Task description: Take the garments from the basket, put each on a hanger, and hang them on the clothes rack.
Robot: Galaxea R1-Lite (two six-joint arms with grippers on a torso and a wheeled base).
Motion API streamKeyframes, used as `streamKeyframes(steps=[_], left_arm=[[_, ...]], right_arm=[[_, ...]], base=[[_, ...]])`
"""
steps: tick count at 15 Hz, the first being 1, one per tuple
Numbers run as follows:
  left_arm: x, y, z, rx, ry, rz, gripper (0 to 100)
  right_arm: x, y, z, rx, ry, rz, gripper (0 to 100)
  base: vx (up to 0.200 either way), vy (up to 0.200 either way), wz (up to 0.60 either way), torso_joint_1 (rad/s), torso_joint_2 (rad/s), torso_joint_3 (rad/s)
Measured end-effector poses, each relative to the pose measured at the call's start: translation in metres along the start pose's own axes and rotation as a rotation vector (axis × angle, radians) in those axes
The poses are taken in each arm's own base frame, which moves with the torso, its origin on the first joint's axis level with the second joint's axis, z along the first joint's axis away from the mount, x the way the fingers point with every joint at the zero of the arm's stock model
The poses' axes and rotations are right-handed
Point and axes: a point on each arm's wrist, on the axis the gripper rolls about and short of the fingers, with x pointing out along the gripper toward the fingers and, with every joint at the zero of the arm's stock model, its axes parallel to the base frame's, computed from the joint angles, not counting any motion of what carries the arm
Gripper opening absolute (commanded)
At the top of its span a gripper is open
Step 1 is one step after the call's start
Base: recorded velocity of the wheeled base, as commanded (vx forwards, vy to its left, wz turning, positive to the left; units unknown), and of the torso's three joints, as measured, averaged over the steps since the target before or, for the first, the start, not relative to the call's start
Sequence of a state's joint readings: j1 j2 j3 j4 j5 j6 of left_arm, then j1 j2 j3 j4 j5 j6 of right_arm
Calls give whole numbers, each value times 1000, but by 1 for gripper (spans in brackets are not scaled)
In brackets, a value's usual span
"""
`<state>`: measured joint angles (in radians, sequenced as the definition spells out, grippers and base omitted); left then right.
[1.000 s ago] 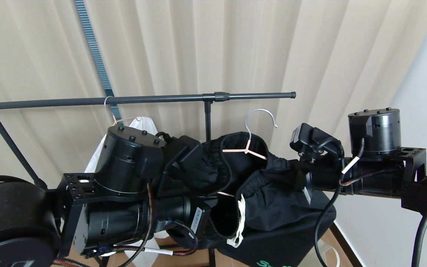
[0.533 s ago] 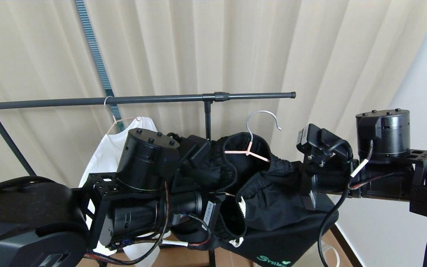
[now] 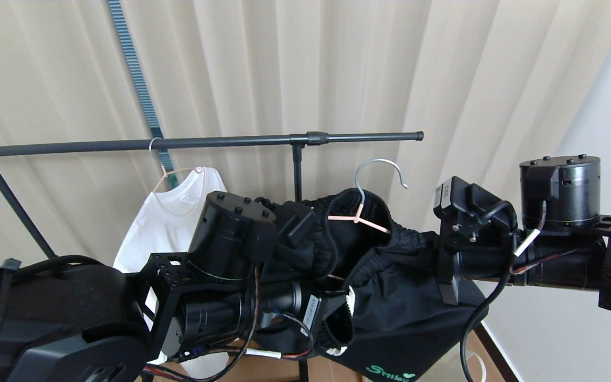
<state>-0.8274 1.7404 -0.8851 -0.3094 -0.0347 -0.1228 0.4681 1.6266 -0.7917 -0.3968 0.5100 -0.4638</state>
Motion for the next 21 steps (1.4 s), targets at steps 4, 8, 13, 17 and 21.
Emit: streamKeyframes(steps=[4,8,13,17,21], left_arm=[[-15,-9,-2,22,-13,-22,100],[-39,-10,-10,26,-29,-24,100],[-79,-4,-9,29,-112,-15,100],[-103,14,-1,61,-193,62,100],[-113,31,1,162,-214,70,100]], right_arm=[[0,-1,0,-1,3,-5,0],[3,-4,-2,1,4,-13,0],[9,-7,-10,-9,6,-18,0],[10,-4,-18,-67,19,13,0],[9,2,-24,-87,2,87,0]], base=[[0,0,0,0,0,0],[0,0,0,0,0,0],[0,0,0,0,0,0],[0,0,0,0,0,0],[0,0,0,0,0,0]])
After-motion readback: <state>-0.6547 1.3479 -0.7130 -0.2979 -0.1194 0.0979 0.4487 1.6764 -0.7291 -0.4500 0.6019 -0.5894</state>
